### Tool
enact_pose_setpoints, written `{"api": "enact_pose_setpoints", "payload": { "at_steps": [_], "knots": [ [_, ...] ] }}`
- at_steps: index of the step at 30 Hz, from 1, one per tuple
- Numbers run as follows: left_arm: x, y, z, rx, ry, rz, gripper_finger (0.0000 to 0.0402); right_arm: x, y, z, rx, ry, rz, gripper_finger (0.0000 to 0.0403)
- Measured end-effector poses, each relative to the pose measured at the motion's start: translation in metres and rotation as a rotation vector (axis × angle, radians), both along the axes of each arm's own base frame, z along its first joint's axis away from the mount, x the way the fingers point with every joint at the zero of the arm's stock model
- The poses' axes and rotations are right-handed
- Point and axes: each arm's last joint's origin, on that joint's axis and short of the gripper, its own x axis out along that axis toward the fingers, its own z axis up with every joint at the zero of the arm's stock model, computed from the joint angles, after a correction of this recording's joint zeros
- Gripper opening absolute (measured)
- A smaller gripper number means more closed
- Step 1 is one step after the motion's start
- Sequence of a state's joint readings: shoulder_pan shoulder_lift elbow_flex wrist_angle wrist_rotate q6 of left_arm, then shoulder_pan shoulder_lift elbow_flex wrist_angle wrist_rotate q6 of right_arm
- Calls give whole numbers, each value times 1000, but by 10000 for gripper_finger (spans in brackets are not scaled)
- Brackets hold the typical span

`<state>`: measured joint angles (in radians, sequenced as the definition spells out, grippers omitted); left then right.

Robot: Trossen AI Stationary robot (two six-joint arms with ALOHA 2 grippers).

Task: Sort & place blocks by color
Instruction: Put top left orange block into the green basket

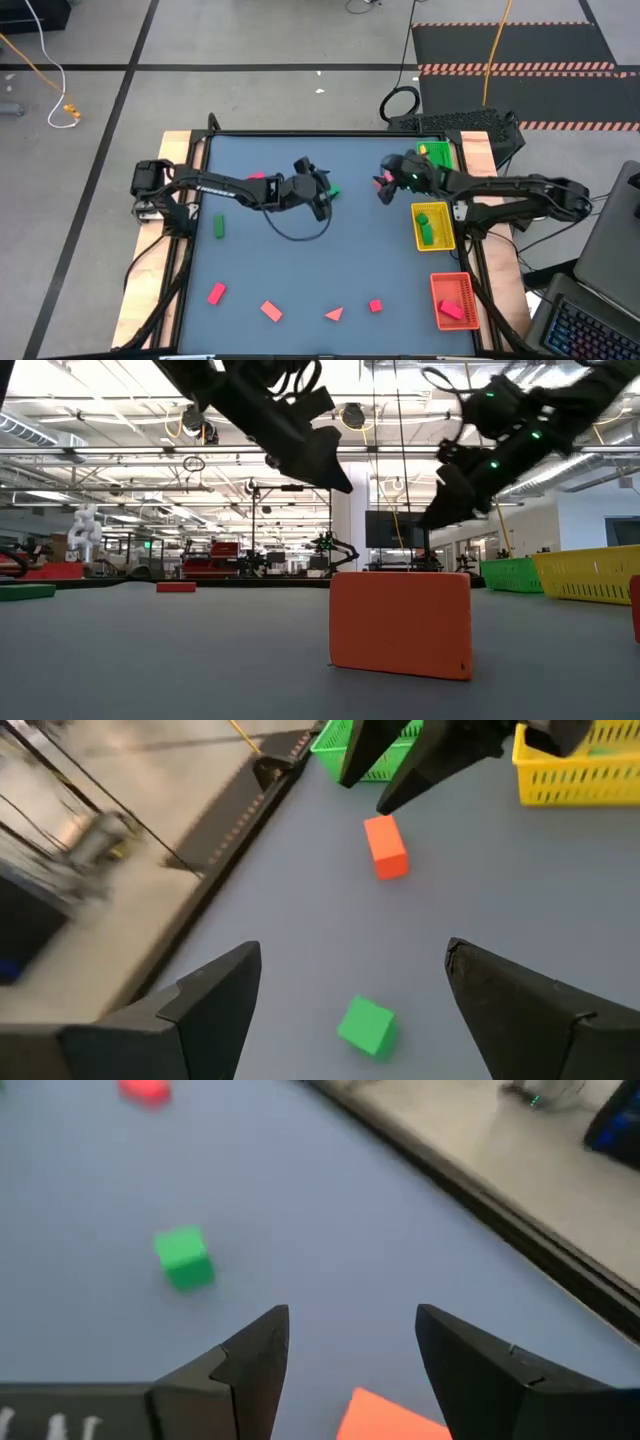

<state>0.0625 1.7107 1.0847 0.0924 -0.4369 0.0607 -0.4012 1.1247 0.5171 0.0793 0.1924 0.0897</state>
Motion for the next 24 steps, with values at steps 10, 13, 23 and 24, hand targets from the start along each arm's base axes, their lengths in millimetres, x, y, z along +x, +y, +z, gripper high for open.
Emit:
{"api": "enact_pose_setpoints", "payload": {
  "at_steps": [10,13,23,24],
  "knots": [
    [-7,19,0,-179,13,-83,319,30,-25,31,17,549,256,215],
    [-9,17,2,-179,27,-87,319,33,-28,25,-27,652,288,215],
    [-25,15,18,-179,66,-87,319,41,-32,-12,7,868,423,215],
    [-25,15,19,-177,63,-90,319,41,-32,-14,4,881,429,215]
  ]
}}
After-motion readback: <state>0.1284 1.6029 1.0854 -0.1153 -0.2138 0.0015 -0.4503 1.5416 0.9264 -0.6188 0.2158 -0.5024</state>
